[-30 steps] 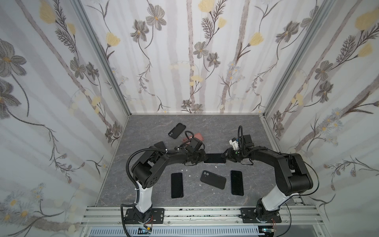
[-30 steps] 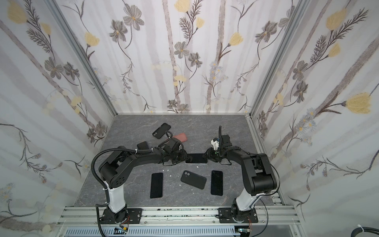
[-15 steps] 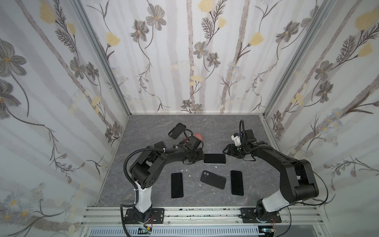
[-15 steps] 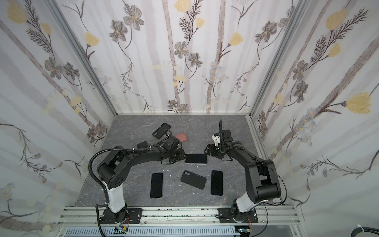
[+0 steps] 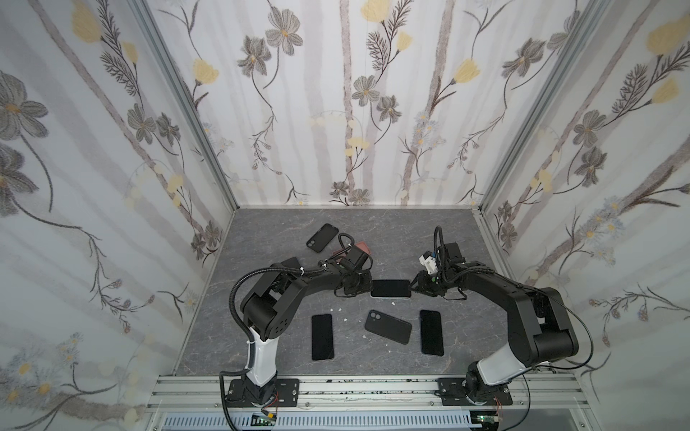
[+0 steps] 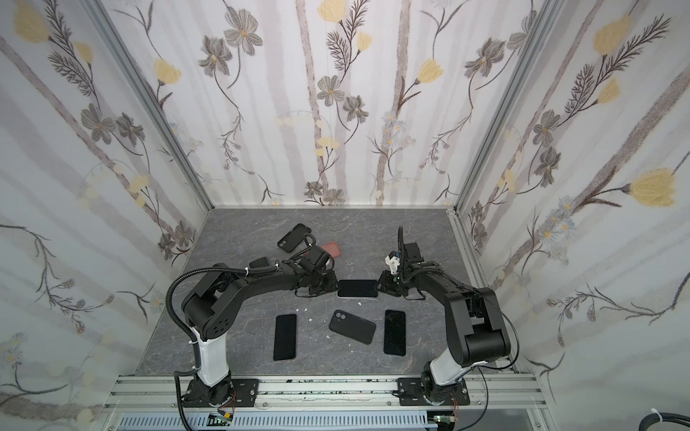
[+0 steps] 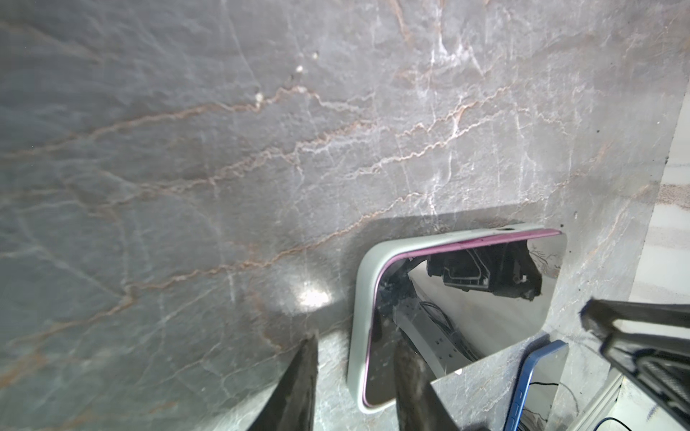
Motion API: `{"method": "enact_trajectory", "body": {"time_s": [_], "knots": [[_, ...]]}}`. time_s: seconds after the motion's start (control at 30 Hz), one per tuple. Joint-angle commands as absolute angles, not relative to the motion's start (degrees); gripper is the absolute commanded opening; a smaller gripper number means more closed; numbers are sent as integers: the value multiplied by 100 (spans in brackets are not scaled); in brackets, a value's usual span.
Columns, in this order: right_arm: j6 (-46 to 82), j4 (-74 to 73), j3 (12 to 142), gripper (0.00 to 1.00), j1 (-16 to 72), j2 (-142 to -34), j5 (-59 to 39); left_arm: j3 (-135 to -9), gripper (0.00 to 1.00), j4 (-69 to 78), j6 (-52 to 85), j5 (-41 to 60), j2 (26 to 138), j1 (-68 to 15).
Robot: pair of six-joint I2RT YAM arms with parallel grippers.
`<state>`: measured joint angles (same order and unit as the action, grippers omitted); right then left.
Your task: Put the phone into the phone case
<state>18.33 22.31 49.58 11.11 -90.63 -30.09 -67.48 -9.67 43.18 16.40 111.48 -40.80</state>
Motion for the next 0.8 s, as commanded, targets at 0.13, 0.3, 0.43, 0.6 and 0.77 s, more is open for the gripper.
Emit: {"method": "enact_trajectory", "body": {"time_s": [0.13,0.3,0.43,0.6,0.77], "knots": [[1742,2057,4834,23,1147,-9266,-3200,-6769,33,-1134,4229,1670,11258,-4118],[1697,2107,4825,22,1151,-9364,-3065,-6765,32,-1140,4228,1669,11291,-4121],[1662,2143,4825,22,1160,-9408,-2938,-6749,31,-1143,4219,1667,11299,-4122],[1650,2129,4826,18,1184,-9455,-2968,-6732,29,-1141,4220,1678,11305,-4122],[1653,2101,4856,11,1243,-9515,-3083,-6706,28,-1095,4243,1719,11320,-4140]]}}
